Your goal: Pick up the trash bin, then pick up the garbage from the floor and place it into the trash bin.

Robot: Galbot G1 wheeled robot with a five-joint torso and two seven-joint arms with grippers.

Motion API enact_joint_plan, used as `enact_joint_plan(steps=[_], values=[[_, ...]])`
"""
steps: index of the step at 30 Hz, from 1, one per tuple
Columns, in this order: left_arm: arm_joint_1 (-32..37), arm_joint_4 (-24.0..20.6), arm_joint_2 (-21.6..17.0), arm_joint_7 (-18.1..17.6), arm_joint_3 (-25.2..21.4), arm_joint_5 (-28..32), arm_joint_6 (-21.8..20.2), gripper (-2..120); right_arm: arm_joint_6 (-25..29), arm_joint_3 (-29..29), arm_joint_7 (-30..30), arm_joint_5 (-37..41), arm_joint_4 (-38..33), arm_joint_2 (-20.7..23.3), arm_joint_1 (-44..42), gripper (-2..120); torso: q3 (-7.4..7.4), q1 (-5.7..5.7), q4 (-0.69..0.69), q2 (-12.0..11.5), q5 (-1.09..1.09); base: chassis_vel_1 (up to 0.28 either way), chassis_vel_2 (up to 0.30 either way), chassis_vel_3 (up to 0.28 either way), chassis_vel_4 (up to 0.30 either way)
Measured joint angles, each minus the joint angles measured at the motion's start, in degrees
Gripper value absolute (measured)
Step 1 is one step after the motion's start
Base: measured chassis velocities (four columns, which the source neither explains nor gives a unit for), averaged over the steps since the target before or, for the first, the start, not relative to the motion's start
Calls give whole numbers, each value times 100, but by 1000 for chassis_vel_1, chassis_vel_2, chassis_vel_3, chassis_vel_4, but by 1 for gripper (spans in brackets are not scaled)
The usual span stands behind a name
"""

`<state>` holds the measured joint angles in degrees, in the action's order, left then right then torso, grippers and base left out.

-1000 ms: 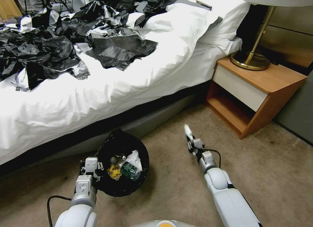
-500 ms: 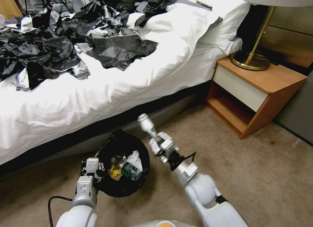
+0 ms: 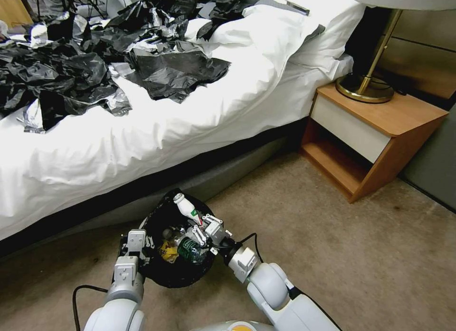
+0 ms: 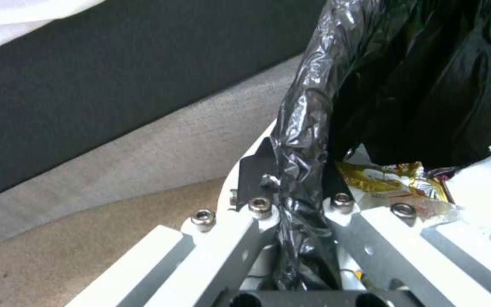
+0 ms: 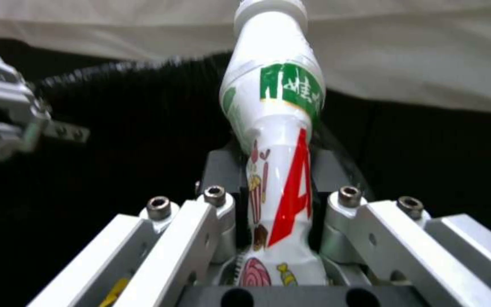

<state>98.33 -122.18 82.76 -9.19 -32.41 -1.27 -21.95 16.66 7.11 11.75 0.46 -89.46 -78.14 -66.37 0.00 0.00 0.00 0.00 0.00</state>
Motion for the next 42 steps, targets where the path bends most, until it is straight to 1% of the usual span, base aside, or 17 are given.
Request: enact_joint_plan(steps=[4, 5, 6, 8, 9, 11, 12, 13, 17, 18, 21, 23, 25, 27, 28, 34, 42], values=[[19, -17, 11, 2, 5, -5, 1, 1, -41, -20, 5, -18, 92, 9, 31, 14, 0, 0, 0, 0, 0, 0, 0, 0, 0], [32, -23, 12, 3, 5, -6, 6, 1, -51, -31, 18, -18, 99, 14, 32, 18, 0, 0, 0, 0, 0, 0, 0, 0, 0], [32, -23, 12, 3, 5, -6, 6, 1, -51, -31, 18, -18, 99, 14, 32, 18, 0, 0, 0, 0, 0, 0, 0, 0, 0], [54, -30, 14, 4, 2, -9, 15, 1, -60, -51, 75, -19, 99, 19, 12, 28, 0, 0, 0, 0, -1, 0, 0, 0, 0], [54, -30, 14, 4, 2, -9, 15, 1, -60, -51, 75, -19, 99, 19, 12, 28, 0, 0, 0, 0, -1, 0, 0, 0, 0], [54, -36, 18, 5, 2, -10, 16, 1, -63, -59, 90, -22, 90, 18, -12, 35, 0, 0, 0, 0, 0, 0, 0, 0, 0], [53, -41, 19, 6, 2, -11, 16, 1, -63, -70, 94, -28, 84, 14, -28, 41, 0, 0, 0, 0, -1, 0, 0, 0, 0], [53, -41, 19, 6, 2, -11, 16, 1, -63, -70, 94, -28, 84, 14, -28, 41, 0, 0, 0, 0, -1, 0, 0, 0, 0], [54, -51, 18, 8, 3, -11, 14, 1, -63, -112, 95, -52, 19, 21, -99, 61, 0, 0, -1, 0, -1, 0, 0, 0, 0], [54, -51, 18, 8, 3, -11, 14, 1, -63, -112, 95, -52, 19, 21, -99, 61, 0, 0, -1, 0, -1, 0, 0, 0, 0], [57, -55, 16, 8, 4, -11, 14, 1, -62, -132, 96, -59, -53, 37, -152, 76, 0, 0, 0, 0, -1, 0, 0, 0, 0], [57, -56, 16, 8, 3, -12, 14, 1, -62, -134, 96, -61, -61, 37, -161, 80, 0, 0, 0, 0, -1, 0, 0, 0, 0], [55, -58, 16, 8, 6, -12, 14, 1, -59, -136, 96, -76, -77, 37, -193, 91, 0, 0, 0, 0, -1, 0, 0, 0, 0], [54, -58, 16, 8, 6, -12, 14, 1, -58, -136, 96, -78, -80, 37, -197, 91, 0, 0, 0, 0, -1, 0, 0, 0, 0], [52, -59, 16, 8, 6, -13, 13, 1, -55, -137, 96, -82, -96, 37, -210, 98, 0, 0, 0, 0, -1, 0, 0, 0, 0], [47, -61, 15, 9, 5, -13, 11, 1, -46, -157, 85, -80, -274, 52, -228, 100, 0, 0, 0, 0, 0, 0, 0, 0, 0], [24, -19, -1, 10, -4, -11, 11, 0, -27, -323, -40, -48, -804, 24, -282, 100, 0, 0, 0, 0, 2, 0, 0, 0, 0]])
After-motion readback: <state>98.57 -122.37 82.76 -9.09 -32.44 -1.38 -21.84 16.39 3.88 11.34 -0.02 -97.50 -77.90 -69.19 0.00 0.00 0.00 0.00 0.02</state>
